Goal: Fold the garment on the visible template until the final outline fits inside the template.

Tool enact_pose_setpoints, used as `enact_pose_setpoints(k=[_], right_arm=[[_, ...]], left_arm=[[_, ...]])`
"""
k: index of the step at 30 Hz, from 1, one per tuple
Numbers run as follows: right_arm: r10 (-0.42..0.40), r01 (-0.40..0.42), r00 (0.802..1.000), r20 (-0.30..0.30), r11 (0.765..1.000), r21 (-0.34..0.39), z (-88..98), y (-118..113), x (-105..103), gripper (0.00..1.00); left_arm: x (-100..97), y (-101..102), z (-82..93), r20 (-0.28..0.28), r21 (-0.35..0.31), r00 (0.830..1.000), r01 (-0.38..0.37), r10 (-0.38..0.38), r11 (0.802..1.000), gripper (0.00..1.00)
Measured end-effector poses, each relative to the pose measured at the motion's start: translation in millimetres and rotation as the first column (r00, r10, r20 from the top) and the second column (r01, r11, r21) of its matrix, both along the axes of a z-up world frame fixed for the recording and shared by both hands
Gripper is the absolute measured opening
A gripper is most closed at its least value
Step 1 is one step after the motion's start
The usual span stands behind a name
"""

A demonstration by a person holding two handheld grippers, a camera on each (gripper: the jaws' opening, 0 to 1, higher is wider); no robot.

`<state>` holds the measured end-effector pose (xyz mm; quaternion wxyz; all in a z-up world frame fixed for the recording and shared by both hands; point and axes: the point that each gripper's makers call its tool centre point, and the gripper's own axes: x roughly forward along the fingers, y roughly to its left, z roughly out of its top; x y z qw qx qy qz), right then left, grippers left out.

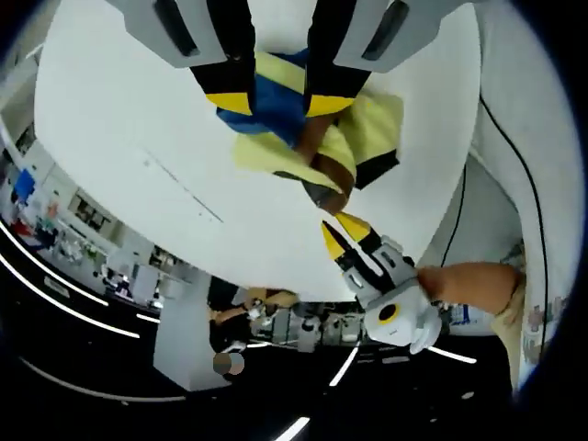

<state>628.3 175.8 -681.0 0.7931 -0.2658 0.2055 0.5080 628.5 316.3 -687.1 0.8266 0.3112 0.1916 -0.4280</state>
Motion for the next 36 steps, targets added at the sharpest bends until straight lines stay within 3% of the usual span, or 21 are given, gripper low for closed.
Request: enact_pose_setpoints(k=[4, 10, 14, 16, 20, 29, 36], right_arm=[[0.091, -0.088, 0.996, 0.025, 0.992, -0.088, -10.1, 7.9, 4.2, 0.14], [0.151, -0.147, 0.988, 0.030, 0.984, -0.104, -13.5, 25.1, 7.2, 0.13], [0.192, -0.184, 0.981, 0.037, 0.969, -0.163, -20.2, 25.2, 8.5, 0.12], [0.207, -0.194, 0.977, 0.043, 0.958, -0.210, -24.6, 22.2, 9.8, 0.12], [0.237, -0.225, 0.971, 0.033, 0.952, -0.206, -26.5, 26.5, 7.2, 0.13], [0.283, -0.267, 0.959, 0.015, 0.922, -0.281, -40.5, 24.0, 6.8, 0.12], [0.312, -0.294, 0.950, 0.000, 0.898, -0.327, -49.8, 16.0, 2.4, 0.03]], left_arm=[[0.6, 6.5, -6.6, -0.019, 0.000, 1.000, -0.005, 0.005, 1.000, 0.07], [2.8, 13.6, -16.8, -0.026, 0.019, 1.000, 0.006, -0.005, 1.000, 0.08], [5.9, 14.5, -27.6, -0.032, 0.062, 0.999, 0.026, -0.024, 0.998, 0.06], [9.4, 11.9, -32.8, -0.039, 0.074, 0.999, 0.038, -0.036, 0.997, 0.06], [12.1, -0.5, -36.4, -0.037, 0.090, 0.996, 0.086, -0.083, 0.992, 0.07], [16.3, -23.0, -41.4, -0.047, 0.093, 0.988, 0.149, -0.145, 0.984, 0.13], [13.2, -31.0, -38.8, -0.031, 0.093, 0.981, 0.195, -0.193, 0.976, 0.09]])
